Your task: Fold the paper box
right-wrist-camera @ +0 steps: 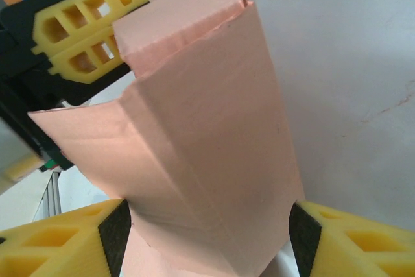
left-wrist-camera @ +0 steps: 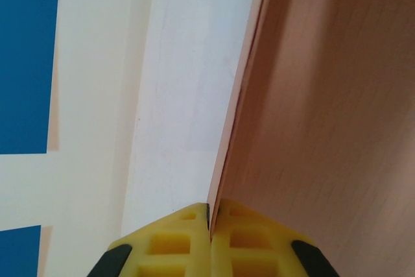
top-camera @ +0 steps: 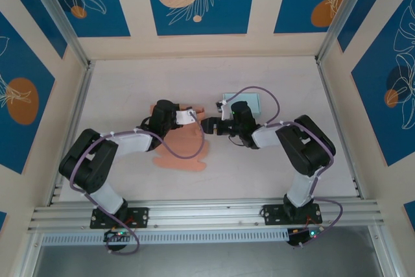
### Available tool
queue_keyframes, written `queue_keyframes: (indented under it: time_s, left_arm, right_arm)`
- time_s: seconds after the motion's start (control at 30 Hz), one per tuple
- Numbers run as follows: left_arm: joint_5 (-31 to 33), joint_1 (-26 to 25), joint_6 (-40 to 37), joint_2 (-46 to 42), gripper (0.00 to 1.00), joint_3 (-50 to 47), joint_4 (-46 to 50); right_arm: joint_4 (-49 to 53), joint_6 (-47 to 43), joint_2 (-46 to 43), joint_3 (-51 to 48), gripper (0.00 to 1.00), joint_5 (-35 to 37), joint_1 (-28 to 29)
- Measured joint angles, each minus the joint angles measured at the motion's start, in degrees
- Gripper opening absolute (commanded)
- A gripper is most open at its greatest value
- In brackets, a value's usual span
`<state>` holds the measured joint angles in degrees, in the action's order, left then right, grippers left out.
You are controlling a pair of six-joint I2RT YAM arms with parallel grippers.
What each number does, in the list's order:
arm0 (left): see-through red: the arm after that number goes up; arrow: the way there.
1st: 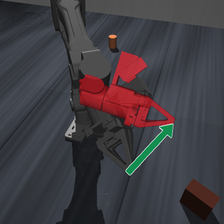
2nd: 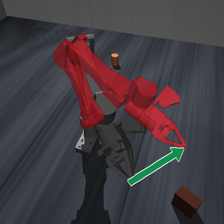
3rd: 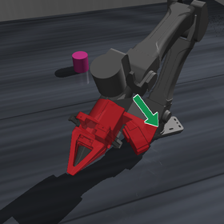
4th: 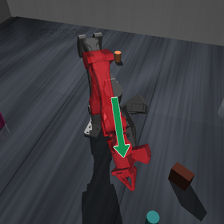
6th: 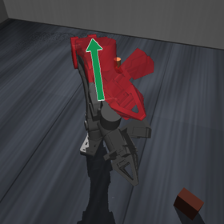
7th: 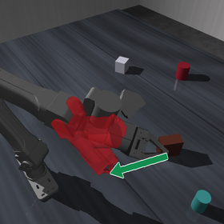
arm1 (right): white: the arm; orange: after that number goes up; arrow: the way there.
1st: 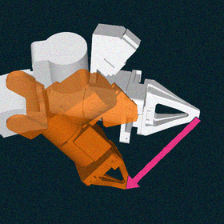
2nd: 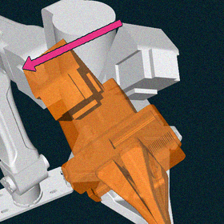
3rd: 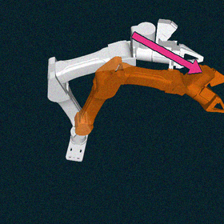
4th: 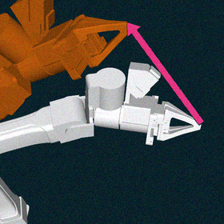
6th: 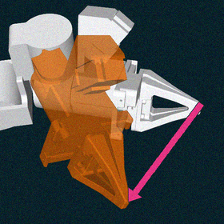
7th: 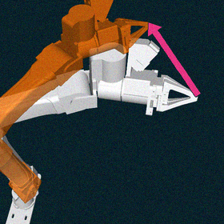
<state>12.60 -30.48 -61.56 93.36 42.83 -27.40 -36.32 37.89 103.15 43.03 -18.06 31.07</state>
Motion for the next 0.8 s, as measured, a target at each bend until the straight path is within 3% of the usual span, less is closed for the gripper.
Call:
queue_keyframes:
  time_s: [0.23, 0.5, 0.8]
  left_arm:
    - [-0.39, 0.0, 0.0, -0.11, 0.0, -0.04, -0.22]
    - [-0.35, 0.11, -0.04, -2.23, 0.0, -1.25, -1.05]
    - [-0.02, -0.15, -0.09, -4.24, 0.0, -5.18, -6.54]
  right_arm:
    - [1.81, -0.22, 2.08, 2.62, 0.63, 0.96, 0.39]
    - [9.79, -4.39, 2.03, 6.75, 0.66, 9.49, 4.04]
    - [11.47, -5.57, 1.2, 6.71, 0.66, 13.55, 4.98]
